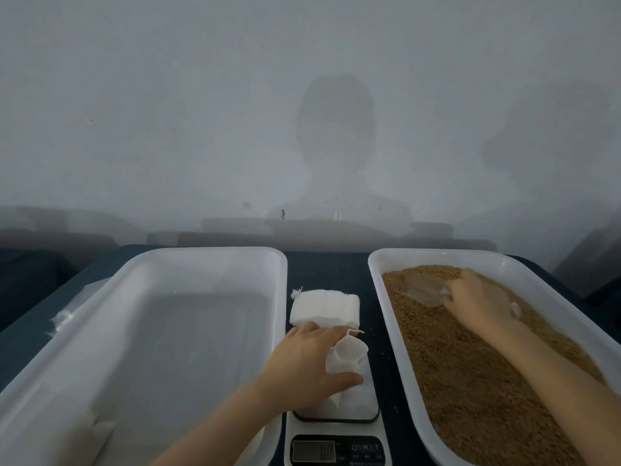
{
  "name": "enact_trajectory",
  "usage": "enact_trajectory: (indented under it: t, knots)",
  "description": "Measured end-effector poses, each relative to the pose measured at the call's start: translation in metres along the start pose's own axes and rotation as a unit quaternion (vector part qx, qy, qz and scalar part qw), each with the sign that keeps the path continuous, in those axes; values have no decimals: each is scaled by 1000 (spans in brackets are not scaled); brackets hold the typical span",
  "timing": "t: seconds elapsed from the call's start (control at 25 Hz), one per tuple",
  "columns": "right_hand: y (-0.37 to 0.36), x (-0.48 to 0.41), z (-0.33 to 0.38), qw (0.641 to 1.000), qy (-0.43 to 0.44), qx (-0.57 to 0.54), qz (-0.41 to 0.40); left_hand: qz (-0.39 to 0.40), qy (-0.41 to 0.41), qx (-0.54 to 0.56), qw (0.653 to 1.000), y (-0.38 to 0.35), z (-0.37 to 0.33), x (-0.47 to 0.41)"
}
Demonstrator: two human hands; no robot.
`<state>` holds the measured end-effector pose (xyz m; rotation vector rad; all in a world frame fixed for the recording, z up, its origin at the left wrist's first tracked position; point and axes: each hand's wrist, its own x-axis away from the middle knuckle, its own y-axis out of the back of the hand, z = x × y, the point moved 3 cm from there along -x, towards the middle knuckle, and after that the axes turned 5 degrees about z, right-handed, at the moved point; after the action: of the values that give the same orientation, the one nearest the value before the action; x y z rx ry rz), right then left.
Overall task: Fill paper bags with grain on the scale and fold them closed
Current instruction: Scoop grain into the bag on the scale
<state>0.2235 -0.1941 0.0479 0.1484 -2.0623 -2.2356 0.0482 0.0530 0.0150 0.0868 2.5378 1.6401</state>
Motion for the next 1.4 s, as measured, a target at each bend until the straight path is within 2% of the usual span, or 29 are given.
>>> enact_trajectory:
  t: [0.12,0.2,0.32,0.44,0.56,0.68,0.84,0.96,1.24,1.4]
  knots:
    - [-7,-9,14,997,57,59,-16,20,19,5,1000,-1,1,-1]
    - [-8,-11,12,996,78,43,-17,29,26,-2,999,-2,3,-2]
    - [-15,-12,-1,994,72,-79,22,28,25,-13,999,-3,2,-2]
    - [-22,-7,-9,976,59,-201,64,25,22,-7,999,-3,2,-2]
    - [-21,1,-17,962,50,-257,84,27,28,2,999,-3,3,-2]
    - [-11,10,-32,964,52,-253,69,22,26,14,999,-1,2,-3]
    - [3,26,-53,987,43,-156,16,5,0,26,1000,2,-1,-4]
    - [11,39,-60,989,42,-142,5,9,5,36,999,2,0,-3]
    - [43,86,-26,966,183,-180,19,1,36,59,998,1,3,-4]
    - [51,100,3,959,227,-168,15,9,39,68,997,0,3,-5]
